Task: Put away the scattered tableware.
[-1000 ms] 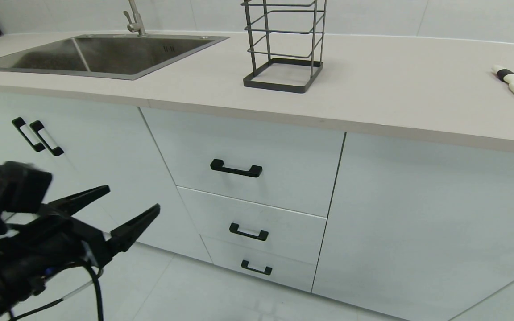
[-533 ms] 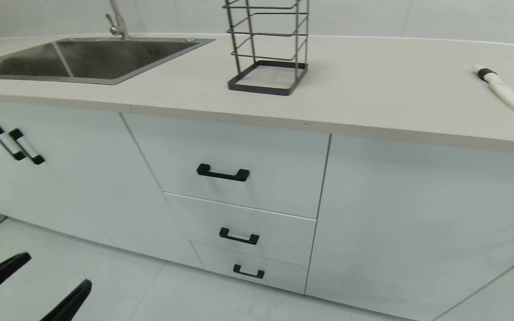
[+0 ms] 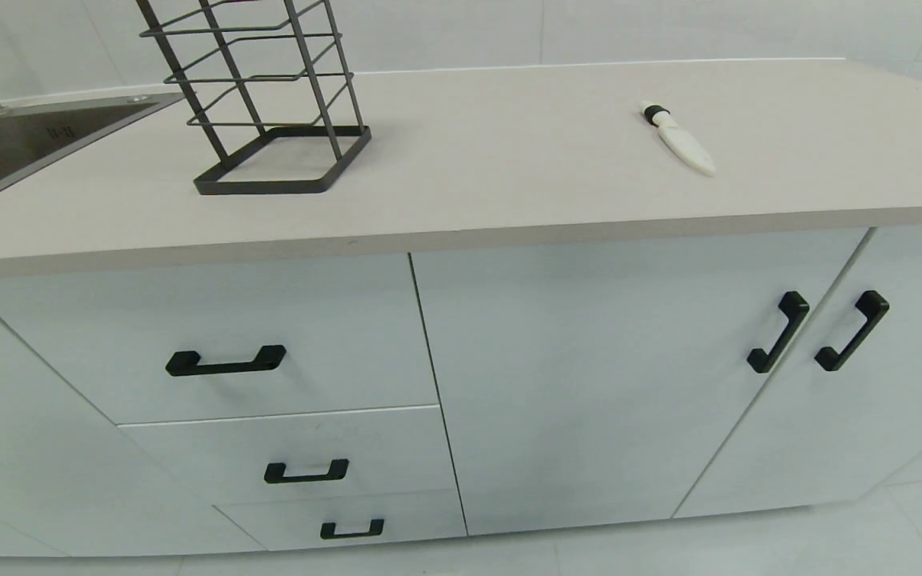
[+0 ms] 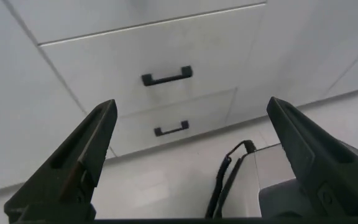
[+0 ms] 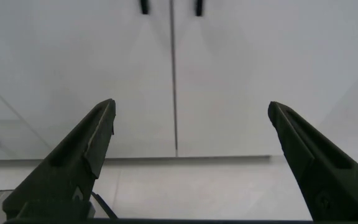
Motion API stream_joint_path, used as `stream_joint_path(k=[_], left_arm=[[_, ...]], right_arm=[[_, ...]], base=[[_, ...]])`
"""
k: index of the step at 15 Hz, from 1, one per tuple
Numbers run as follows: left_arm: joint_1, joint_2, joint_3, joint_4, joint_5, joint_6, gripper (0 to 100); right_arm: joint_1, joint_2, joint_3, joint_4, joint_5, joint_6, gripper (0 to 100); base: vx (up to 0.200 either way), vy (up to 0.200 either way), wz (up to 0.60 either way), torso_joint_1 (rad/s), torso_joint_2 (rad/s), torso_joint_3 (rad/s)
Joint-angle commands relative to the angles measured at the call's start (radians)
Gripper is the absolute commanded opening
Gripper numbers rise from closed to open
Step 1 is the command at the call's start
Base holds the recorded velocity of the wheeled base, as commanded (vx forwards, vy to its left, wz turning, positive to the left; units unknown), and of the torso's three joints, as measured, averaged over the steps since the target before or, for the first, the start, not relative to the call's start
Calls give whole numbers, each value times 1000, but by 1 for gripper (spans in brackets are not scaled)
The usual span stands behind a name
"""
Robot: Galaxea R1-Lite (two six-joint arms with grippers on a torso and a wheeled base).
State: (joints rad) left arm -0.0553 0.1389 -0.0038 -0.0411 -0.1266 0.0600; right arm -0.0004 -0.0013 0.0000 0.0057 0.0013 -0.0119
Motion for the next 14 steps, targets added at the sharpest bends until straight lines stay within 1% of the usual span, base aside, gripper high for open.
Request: stream_joint_path(k=[1,2,3,4,5,6,8,10,12,14], left_arm=[[84,-90,-1,12,54,18,100],[83,-94,1,13,67,26,100],[69,-116,4,33,81,32,100],[66,-128,4,35,87,12,100],[60,-139,2,38,88,3,100],[60,-139,4,38,88,4,100],[60,-139,2,40,88,-22,100],[60,-139,2,40,90,-20,100],[60,-139,2,38,90,-31,100],[60,-139,2,38,90,-34,100]], right_arm=[[0,1,0,0,0,0,100],[0,1,0,0,0,0,100],[0,1,0,0,0,0,100],[0,1,0,0,0,0,100],[0,1,0,0,0,1,100],[0,1,0,0,0,1,100],[0,1,0,0,0,1,100],[0,1,0,0,0,-2,100],[0,1,0,0,0,0,100],[0,1,0,0,0,1,100]], base=[[0,0,0,0,0,0],[0,0,0,0,0,0],[0,0,0,0,0,0],[0,0,0,0,0,0],[0,0,0,0,0,0],[0,0,0,0,0,0],[0,0,0,0,0,0],[0,0,0,0,0,0],[0,0,0,0,0,0],[200,0,0,2,5,5]])
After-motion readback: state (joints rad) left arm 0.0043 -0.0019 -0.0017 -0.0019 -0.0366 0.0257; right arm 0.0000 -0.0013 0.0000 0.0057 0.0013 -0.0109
